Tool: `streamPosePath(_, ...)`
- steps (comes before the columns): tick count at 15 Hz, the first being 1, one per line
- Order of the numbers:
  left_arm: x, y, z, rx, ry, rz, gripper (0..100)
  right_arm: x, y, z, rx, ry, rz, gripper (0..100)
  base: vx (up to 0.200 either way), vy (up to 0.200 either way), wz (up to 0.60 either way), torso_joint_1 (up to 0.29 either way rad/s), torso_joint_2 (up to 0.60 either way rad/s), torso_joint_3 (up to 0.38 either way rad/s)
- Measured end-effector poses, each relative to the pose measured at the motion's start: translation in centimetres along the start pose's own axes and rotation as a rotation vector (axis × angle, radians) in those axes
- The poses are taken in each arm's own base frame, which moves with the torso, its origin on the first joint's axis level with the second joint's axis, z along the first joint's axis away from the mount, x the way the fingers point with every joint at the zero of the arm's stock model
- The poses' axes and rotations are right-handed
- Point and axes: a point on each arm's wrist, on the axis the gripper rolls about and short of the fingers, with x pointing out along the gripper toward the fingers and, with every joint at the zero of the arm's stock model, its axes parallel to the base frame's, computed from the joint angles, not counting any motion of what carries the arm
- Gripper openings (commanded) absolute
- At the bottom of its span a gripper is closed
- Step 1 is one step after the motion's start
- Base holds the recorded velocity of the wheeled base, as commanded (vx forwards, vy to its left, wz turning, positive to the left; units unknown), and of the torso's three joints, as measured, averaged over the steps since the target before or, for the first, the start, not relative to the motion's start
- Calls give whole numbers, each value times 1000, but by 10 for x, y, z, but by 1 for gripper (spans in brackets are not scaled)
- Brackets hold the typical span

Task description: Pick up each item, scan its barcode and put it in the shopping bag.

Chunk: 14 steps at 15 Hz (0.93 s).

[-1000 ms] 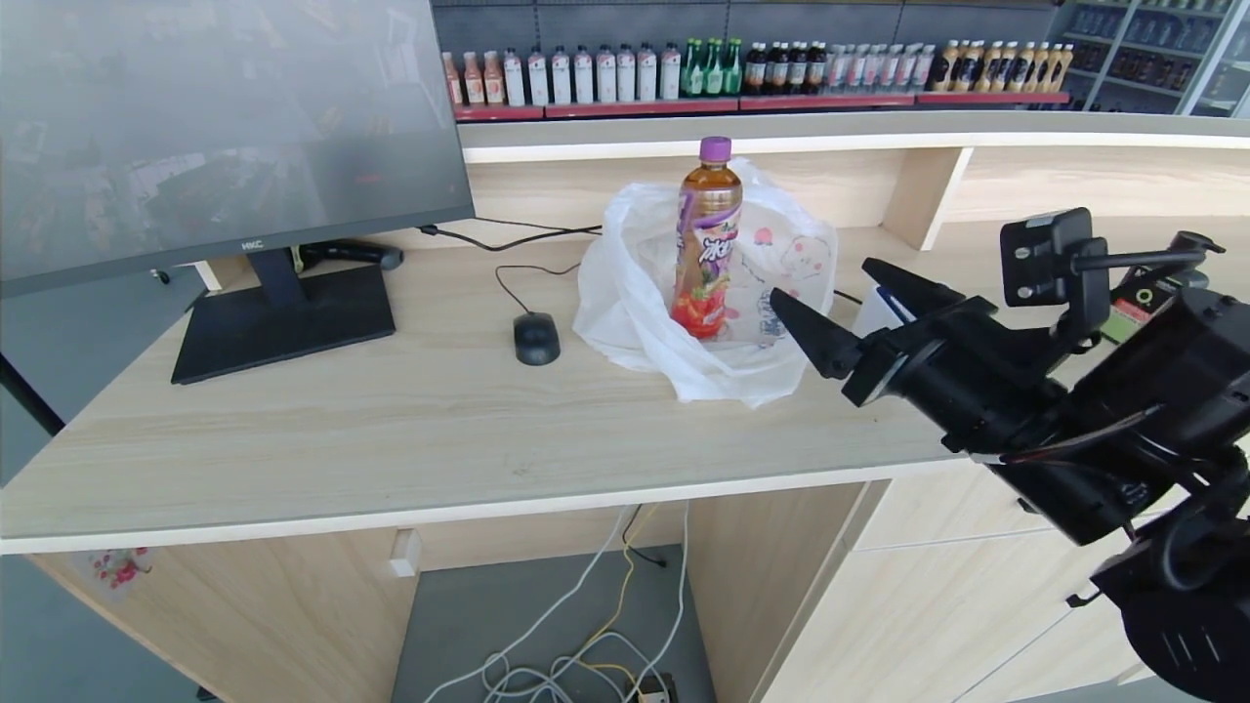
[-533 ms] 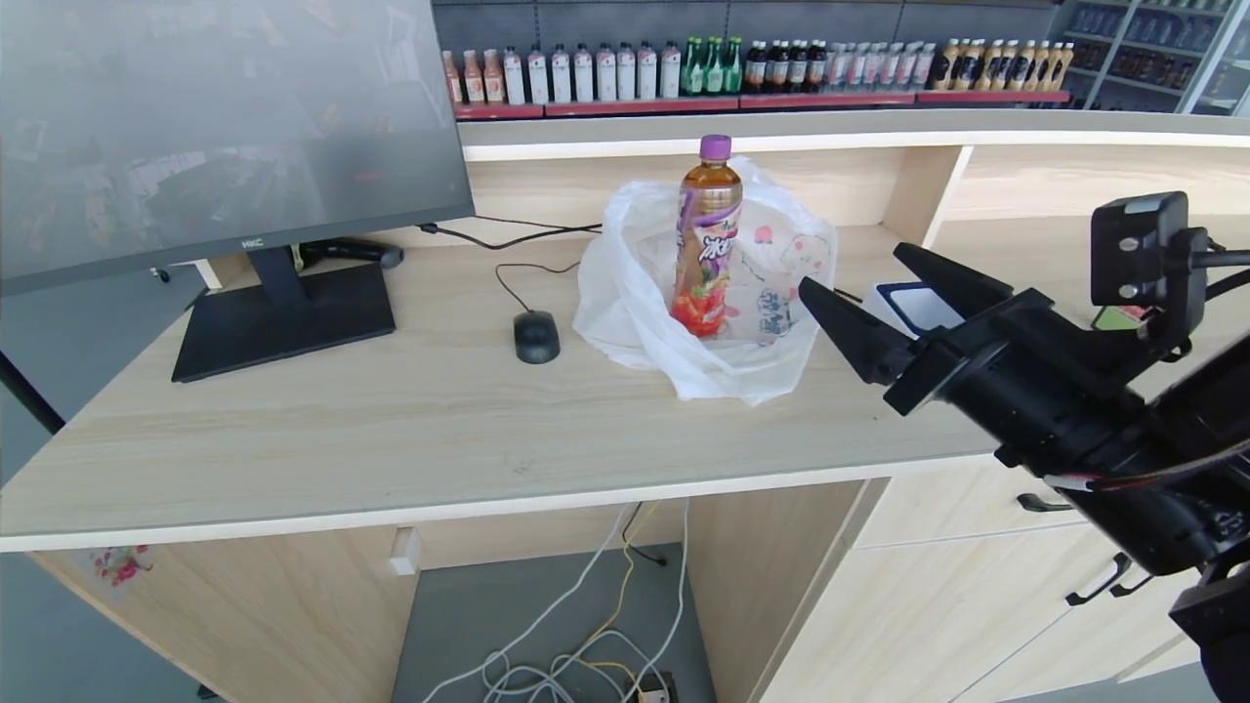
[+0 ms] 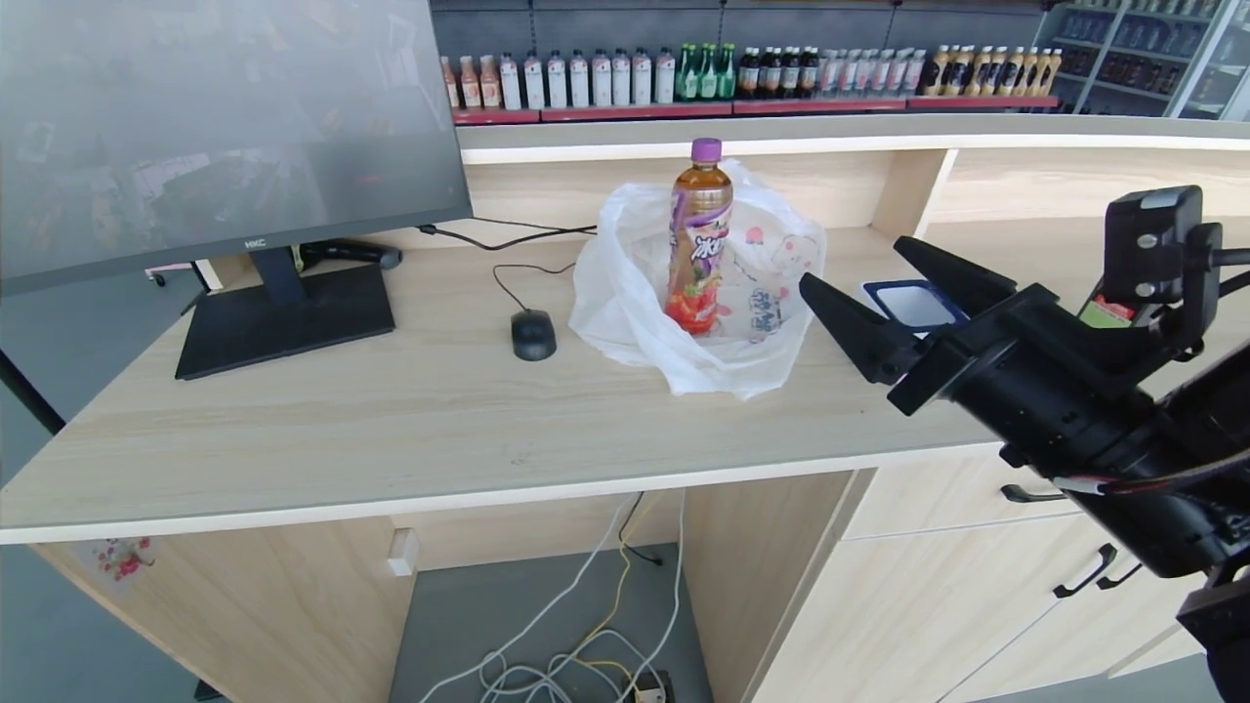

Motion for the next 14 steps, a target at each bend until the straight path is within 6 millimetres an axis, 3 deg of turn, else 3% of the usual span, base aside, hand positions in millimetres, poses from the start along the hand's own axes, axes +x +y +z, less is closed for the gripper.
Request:
streamPosePath(7, 0, 0, 0, -7, 1, 1, 100, -1, -1, -2, -2, 10, -2, 100, 0, -200, 0, 6, 3, 3)
streamPosePath(14, 0, 0, 0, -7, 1, 1, 100, -16, 1, -6, -6, 43, 2, 100, 0, -200, 0, 3, 3, 3)
